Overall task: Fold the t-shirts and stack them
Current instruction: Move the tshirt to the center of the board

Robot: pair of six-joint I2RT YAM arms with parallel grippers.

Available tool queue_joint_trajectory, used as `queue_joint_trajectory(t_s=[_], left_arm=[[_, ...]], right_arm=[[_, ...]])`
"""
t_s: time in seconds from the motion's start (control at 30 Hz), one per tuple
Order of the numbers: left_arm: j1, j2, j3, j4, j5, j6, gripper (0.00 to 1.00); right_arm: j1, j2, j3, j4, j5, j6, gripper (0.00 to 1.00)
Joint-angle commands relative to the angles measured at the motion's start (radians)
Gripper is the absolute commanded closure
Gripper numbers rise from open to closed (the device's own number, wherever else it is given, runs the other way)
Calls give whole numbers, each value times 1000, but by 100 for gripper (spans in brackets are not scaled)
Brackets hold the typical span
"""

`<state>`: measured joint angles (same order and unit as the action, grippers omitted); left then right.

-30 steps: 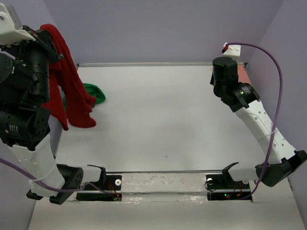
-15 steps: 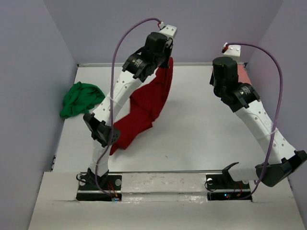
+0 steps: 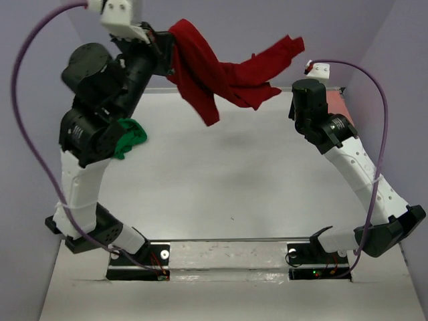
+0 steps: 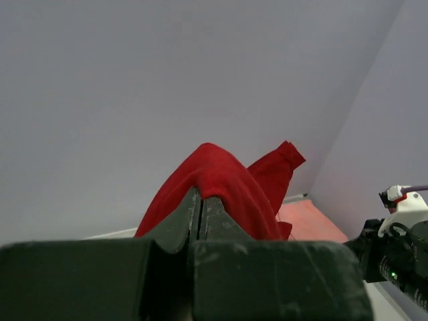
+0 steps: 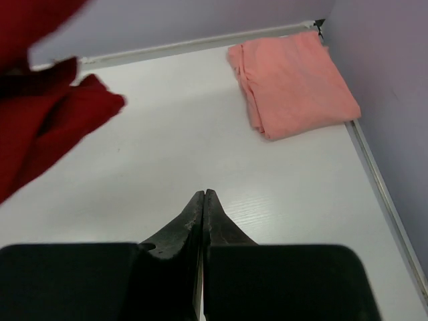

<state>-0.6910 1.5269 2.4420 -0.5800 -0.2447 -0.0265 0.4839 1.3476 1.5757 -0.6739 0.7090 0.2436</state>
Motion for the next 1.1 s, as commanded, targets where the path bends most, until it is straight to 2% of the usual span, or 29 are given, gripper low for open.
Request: queue_joint_trajectory(t_s=[0.0,0.07,0.13,0.23,0.3,0.4,0.5,0.53,0.63,0.77,0.9,0.93,0.97,1.07], left_arm=[[48,-30,-189,66,-59,-36,100],[96,-47,-279,66,-50,-88,100],[105,-65,-446,94,-28,-107,100],[110,-76,-537,88,-158,-138,100],[128,-88,-485,39,-223,-139,100],[189,-122,-370,22,-216,-96,100],[196,-105,-252,5,-209,-50,100],[196,-82,-132,-45,-212,-37,100],[194,10,45,-96,-151,-30,100],[185,55,42,-44,4,-67,100],[79,99,28,58,139,-56,100],[24,113,52,68,180,-52,100],[-22,145,101,71,188,-50,100],[-58,168,147,62,145,-46,100]], right_arm=[[1,-2,46,10,-12,10,100],[1,-11,47,11,-16,13,100],[1,-13,49,13,-22,11,100],[1,-4,49,10,-29,6,100],[1,-4,43,10,-36,8,100],[1,-5,38,11,-36,8,100],[1,-2,38,11,-34,8,100],[1,-1,41,11,-39,8,100],[1,7,50,11,-45,10,100],[1,15,50,8,-46,10,100],[1,13,49,4,-39,6,100],[1,12,49,2,-39,6,100],[1,12,49,2,-37,6,100],[1,10,50,-1,-36,2,100]])
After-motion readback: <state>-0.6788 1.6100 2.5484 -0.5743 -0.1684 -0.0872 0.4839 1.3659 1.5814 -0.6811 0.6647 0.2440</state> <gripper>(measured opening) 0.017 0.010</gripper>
